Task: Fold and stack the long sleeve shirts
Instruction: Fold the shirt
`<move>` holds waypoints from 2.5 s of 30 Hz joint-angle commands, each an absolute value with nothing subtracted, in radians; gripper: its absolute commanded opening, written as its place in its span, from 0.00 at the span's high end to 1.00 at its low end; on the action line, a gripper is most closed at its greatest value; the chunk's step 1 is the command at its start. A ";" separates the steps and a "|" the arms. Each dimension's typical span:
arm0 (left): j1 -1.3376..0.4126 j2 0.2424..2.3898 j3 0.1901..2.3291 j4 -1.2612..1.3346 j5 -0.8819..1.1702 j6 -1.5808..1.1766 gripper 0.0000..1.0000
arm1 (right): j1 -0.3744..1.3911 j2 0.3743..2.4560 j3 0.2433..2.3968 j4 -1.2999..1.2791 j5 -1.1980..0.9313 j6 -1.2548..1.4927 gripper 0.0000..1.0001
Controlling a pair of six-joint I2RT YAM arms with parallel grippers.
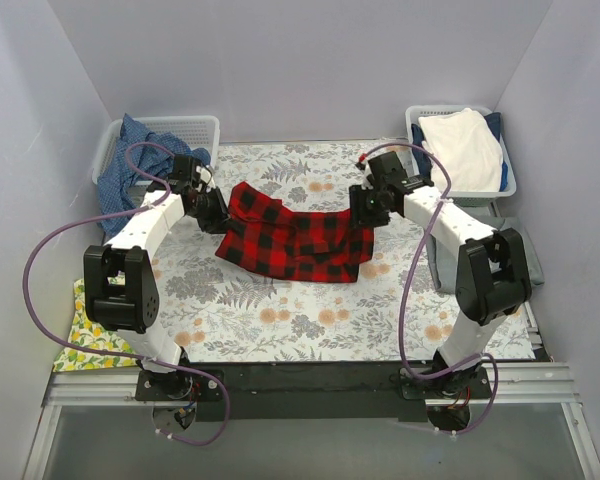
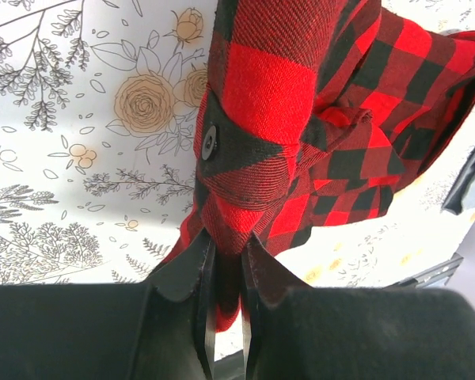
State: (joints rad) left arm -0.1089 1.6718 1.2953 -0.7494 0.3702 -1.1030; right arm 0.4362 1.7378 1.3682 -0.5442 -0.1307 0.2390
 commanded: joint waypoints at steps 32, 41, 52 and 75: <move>-0.356 1.786 1.660 -0.943 -0.066 -1.204 1.00 | 0.341 1.901 1.281 -0.485 -0.175 0.236 0.73; -0.509 1.919 1.880 -1.048 -0.141 -1.284 1.00 | 0.347 1.925 1.295 -0.482 -0.199 0.244 0.74; -0.735 2.100 2.059 -1.008 0.033 -1.302 0.97 | 0.347 1.921 1.284 -0.468 -0.230 0.267 0.75; -0.665 2.051 2.028 -0.835 0.118 -1.213 0.29 | 0.282 1.657 1.206 -0.508 -0.144 0.318 0.63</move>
State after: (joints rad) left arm -0.7502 2.1635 2.0521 -0.8429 0.1650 -1.2358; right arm 0.2890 1.7565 1.1778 -0.5072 -0.1478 0.3210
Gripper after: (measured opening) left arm 0.705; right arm 0.355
